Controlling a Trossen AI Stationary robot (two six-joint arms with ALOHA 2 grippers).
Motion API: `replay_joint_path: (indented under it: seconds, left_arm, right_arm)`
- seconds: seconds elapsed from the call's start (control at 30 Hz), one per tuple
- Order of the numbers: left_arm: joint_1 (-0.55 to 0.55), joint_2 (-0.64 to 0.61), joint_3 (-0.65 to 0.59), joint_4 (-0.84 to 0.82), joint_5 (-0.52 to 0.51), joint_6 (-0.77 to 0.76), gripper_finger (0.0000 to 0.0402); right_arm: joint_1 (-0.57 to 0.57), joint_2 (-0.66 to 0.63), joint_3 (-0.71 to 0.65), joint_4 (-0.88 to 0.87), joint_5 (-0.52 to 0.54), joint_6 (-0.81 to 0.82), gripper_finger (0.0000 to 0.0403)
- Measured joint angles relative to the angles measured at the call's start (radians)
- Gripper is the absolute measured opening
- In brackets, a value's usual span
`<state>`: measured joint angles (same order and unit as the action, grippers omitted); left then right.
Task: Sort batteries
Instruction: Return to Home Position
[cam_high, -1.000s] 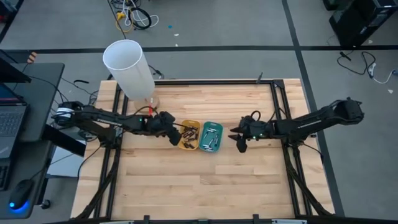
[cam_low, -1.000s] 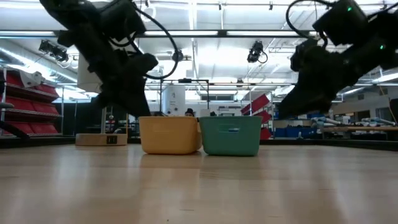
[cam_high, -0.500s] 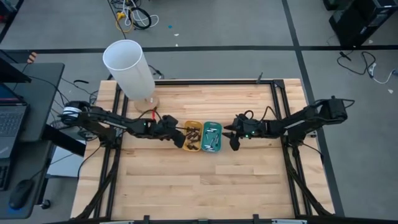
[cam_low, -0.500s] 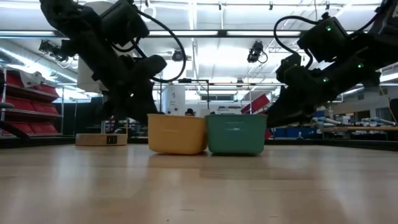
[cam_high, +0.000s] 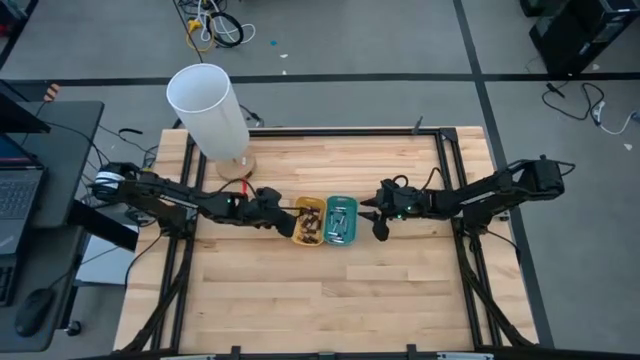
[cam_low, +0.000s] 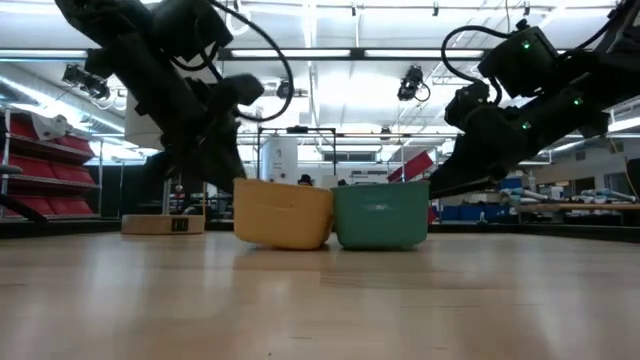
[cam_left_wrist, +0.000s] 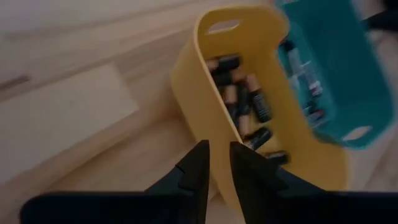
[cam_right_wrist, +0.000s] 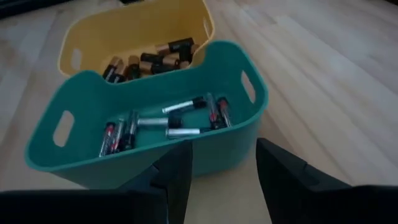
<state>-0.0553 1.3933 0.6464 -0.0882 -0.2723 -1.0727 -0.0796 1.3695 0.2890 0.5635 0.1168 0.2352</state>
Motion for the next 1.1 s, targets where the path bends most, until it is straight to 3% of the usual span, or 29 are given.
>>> replay_joint_path:
  seconds: [0.2,0.47,0.57,0.7,0.8,0.97,1.1]
  left_arm:
    - [-0.017,-0.04,0.004,0.008,-0.07,0.025,0.0055]
    - [-0.002,-0.16,0.012,-0.04,-0.117,0.175,0.0037]
    - [-0.002,-0.24,0.04,-0.032,-0.126,0.332,0.0026]
    - [0.04,-0.329,0.068,-0.029,-0.137,0.543,0.0008]
    - [0.099,-0.379,0.071,-0.016,-0.092,0.655,0.001]
    - [0.182,-0.414,0.071,0.054,0.119,0.913,0.0009]
    - [0.222,-0.446,0.071,0.113,0.162,0.985,0.0008]
  right_arm:
    - [-0.036,-0.029,0.0,-0.014,-0.037,0.005,0.0164]
    - [-0.081,-0.101,-0.001,-0.025,-0.095,0.01,0.0158]
    - [-0.086,-0.156,0.004,0.027,-0.124,0.009,0.0137]
    - [-0.091,-0.231,0.007,0.172,-0.146,-0.084,0.0071]
    - [-0.109,-0.281,0.026,0.205,-0.163,-0.094,0.0014]
    - [-0.123,-0.381,0.065,0.197,-0.216,-0.081,0.0004]
    - [-0.124,-0.479,0.11,0.141,-0.284,-0.084,0.0001]
